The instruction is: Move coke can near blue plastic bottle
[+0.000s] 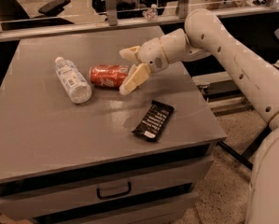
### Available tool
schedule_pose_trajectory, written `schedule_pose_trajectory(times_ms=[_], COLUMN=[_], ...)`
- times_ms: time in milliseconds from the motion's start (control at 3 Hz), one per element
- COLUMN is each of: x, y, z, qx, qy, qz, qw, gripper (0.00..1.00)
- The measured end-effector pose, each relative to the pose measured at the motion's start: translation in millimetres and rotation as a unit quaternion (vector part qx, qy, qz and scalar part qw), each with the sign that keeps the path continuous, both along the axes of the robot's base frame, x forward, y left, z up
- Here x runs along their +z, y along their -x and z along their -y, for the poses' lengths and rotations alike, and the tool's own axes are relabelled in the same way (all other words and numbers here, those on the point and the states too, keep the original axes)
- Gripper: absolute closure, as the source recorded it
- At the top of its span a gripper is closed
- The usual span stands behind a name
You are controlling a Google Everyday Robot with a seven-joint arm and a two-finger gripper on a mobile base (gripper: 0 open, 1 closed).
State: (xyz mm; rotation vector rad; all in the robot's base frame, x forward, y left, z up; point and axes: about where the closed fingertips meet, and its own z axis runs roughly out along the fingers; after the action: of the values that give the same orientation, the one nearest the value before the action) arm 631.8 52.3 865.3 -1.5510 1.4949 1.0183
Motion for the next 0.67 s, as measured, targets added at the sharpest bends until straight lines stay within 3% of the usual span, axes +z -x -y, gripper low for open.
schedule_pose_trajectory(times_ms=[333, 667], x=[3.7, 12.9], y=[-7.0, -13.8], z=[20.0, 69.7], qx=[-0.036, -0.115], qy=[0.003, 0.017], qz=[0.009, 0.028], qw=[0.9993, 0.9928], gripper=[0.0, 0.0])
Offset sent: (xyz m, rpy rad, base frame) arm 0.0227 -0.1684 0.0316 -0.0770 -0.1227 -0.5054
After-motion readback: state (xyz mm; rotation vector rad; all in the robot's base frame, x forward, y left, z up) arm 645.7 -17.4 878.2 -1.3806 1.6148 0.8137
